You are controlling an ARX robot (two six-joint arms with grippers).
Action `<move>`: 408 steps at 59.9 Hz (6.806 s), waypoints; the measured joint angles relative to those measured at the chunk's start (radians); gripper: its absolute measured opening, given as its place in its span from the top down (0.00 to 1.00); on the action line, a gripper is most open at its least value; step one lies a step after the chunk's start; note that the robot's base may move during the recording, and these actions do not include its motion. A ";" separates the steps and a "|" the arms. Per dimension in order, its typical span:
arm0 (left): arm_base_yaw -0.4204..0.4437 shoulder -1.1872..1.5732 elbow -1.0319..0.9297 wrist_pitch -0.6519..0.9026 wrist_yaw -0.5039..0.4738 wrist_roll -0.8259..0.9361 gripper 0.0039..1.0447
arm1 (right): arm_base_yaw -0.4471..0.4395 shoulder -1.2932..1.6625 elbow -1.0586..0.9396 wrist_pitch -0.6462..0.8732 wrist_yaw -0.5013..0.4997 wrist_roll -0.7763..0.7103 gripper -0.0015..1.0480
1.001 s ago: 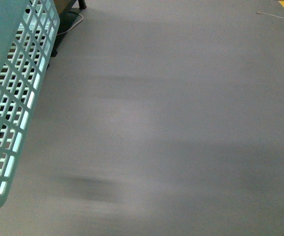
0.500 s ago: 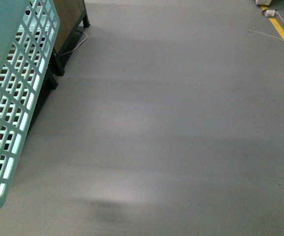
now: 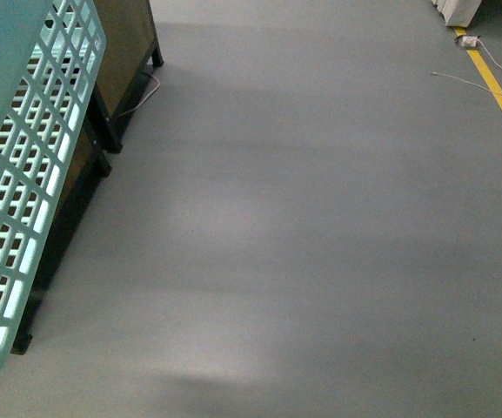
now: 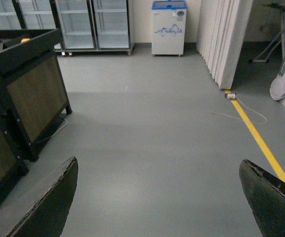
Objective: Pick lemon and mango into basket
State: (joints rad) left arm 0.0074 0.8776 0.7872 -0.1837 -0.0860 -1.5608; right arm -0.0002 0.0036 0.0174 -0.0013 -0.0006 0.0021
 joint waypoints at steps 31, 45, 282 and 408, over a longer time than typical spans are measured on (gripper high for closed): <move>0.000 0.000 0.000 0.000 -0.001 0.000 0.95 | 0.000 0.000 0.000 0.000 0.001 0.001 0.08; 0.000 0.000 0.000 0.000 0.000 0.000 0.95 | 0.000 0.000 0.000 0.000 0.001 0.000 0.08; -0.005 0.000 0.001 0.000 0.000 -0.003 0.95 | 0.000 0.000 0.000 0.000 0.000 0.001 0.08; 0.006 0.001 0.000 0.000 -0.029 0.016 0.95 | 0.000 0.000 0.000 0.000 -0.004 0.001 0.08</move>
State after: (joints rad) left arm 0.0132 0.8787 0.7876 -0.1837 -0.1154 -1.5444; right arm -0.0006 0.0040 0.0170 -0.0013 -0.0044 0.0029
